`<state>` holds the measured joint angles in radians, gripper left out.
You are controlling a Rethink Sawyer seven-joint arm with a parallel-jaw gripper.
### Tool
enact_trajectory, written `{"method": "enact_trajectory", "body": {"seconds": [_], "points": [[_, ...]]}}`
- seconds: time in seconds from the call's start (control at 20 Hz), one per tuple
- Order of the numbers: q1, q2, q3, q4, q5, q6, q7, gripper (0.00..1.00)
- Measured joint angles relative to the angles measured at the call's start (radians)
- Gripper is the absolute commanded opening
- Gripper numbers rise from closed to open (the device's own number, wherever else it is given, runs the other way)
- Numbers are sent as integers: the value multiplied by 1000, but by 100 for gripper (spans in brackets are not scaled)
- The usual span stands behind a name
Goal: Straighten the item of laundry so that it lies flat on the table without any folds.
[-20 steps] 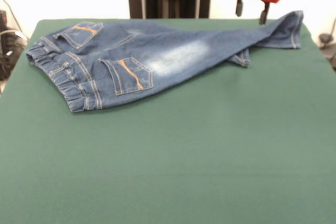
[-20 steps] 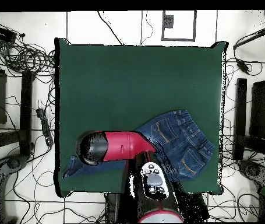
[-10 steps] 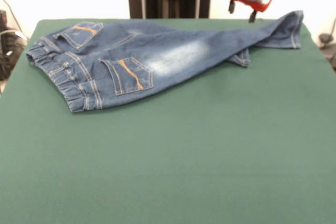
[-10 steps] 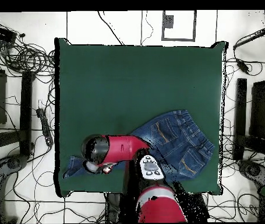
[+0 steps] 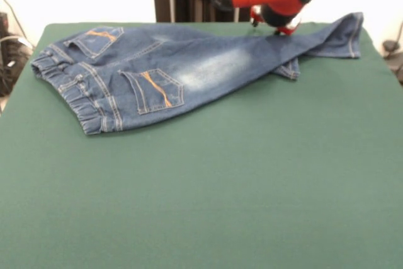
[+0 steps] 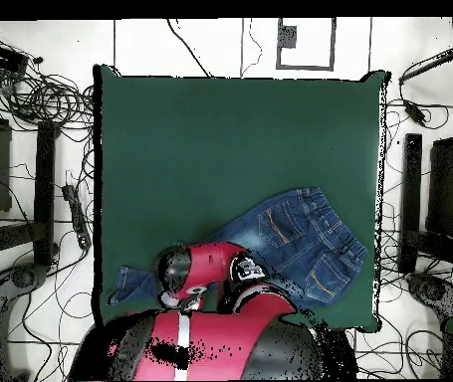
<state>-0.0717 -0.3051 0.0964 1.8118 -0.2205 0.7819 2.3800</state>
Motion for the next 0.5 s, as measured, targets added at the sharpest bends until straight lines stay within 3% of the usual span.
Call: {"method": "enact_trajectory", "body": {"seconds": [0.4, 0.5], "points": [[82, -49, -32, 34, -66, -94, 0, 100], [121, -76, -60, 74, -83, -186, 0, 100]]}}
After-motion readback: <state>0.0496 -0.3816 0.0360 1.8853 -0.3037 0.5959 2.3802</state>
